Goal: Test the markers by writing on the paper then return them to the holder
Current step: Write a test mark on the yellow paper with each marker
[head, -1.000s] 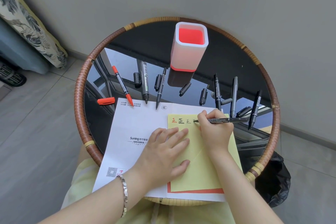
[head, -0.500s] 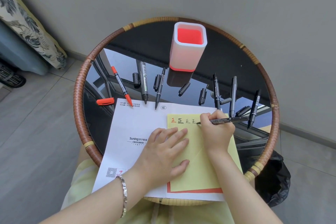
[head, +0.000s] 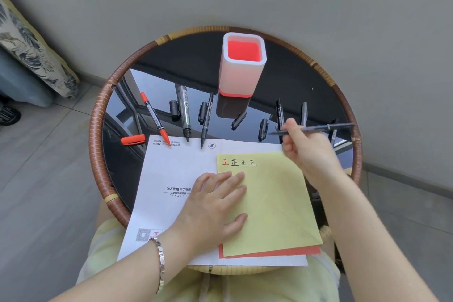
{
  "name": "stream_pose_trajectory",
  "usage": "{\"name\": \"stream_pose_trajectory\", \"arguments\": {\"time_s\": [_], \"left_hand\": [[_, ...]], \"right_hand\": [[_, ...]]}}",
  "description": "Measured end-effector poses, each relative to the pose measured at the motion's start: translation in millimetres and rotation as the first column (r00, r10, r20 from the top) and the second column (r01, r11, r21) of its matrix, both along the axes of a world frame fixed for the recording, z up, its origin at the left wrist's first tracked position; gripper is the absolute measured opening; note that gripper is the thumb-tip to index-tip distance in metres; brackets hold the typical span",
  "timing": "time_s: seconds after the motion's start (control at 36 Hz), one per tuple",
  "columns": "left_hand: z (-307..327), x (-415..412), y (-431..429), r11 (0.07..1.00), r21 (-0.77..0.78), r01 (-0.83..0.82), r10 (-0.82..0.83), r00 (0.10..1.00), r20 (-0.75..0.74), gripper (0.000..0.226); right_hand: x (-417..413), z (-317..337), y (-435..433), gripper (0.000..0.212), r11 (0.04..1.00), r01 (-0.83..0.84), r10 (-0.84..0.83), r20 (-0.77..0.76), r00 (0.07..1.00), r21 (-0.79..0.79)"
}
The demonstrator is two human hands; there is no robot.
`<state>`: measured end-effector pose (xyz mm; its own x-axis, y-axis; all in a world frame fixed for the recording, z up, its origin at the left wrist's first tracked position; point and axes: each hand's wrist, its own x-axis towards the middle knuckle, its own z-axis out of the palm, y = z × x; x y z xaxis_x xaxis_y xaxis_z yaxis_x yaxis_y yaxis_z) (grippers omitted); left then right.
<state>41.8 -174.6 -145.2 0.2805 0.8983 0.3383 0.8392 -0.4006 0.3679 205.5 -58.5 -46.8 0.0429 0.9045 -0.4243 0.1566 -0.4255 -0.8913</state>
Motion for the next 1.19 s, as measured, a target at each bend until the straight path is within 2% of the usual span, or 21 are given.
{"name": "stream_pose_trajectory", "arguments": {"time_s": [0.06, 0.11, 0.17, 0.25, 0.31, 0.39, 0.56, 0.72, 0.86, 1.03, 1.08, 1.19], "left_hand": [[0, 0, 0, 1.0, -0.001, 0.0, 0.0, 1.0, 0.003, 0.041], [-1, 0, 0, 1.0, 0.0, 0.001, -0.001, 1.0, 0.003, 0.041], [-1, 0, 0, 1.0, 0.001, 0.001, -0.001, 1.0, 0.008, 0.041], [-1, 0, 0, 1.0, 0.008, 0.004, -0.004, 1.0, 0.017, 0.04], [-1, 0, 0, 1.0, 0.009, 0.006, -0.006, 1.0, 0.016, 0.04], [0, 0, 0, 1.0, 0.002, 0.002, -0.002, 1.0, 0.015, 0.04], [0, 0, 0, 1.0, -0.007, 0.004, -0.004, 1.0, 0.007, 0.04], [1, -1, 0, 1.0, -0.015, 0.005, -0.005, 1.0, -0.004, 0.04], [1, -1, 0, 1.0, -0.016, 0.006, -0.006, 1.0, -0.003, 0.04], [3, -1, 0, 0.999, -0.031, 0.007, -0.008, 1.0, -0.022, 0.041], [3, -1, 0, 0.999, -0.038, 0.009, -0.01, 1.0, -0.021, 0.041], [4, -1, -1, 0.999, -0.036, 0.013, -0.013, 1.0, -0.016, 0.04]], "right_hand": [[2, 12, 7, 0.019, 0.996, -0.064, 0.055, -0.135, 0.989, -0.065], [2, 18, 13, 0.022, 0.989, -0.124, 0.116, -0.097, 0.989, -0.082], [-2, 20, 17, 0.028, 0.977, -0.197, 0.205, 0.128, 0.97, -0.076], [-13, 16, 22, 0.037, 0.941, -0.326, 0.329, 0.468, 0.82, -0.09], [-21, 10, 24, 0.039, 0.926, -0.368, 0.346, 0.569, 0.746, -0.082], [-36, -2, 30, 0.032, 0.923, -0.385, 0.306, 0.64, 0.705, -0.018], [-52, -21, 39, 0.051, 0.922, -0.384, 0.239, 0.718, 0.654, 0.043], [-28, -19, 40, 0.027, 0.928, -0.32, 0.08, 0.74, 0.667, 0.188], [-6, -20, 44, 0.027, 0.94, -0.296, 0.033, 0.817, 0.576, 0.171], [-14, -24, 48, 0.027, 0.948, -0.311, 0.116, 0.84, 0.53, 0.065], [-16, -22, 50, 0.027, 0.954, -0.295, 0.127, 0.819, 0.56, 0.053], [-9, -11, 52, 0.035, 0.976, -0.218, 0.14, 0.695, 0.705, 0.024]]}}
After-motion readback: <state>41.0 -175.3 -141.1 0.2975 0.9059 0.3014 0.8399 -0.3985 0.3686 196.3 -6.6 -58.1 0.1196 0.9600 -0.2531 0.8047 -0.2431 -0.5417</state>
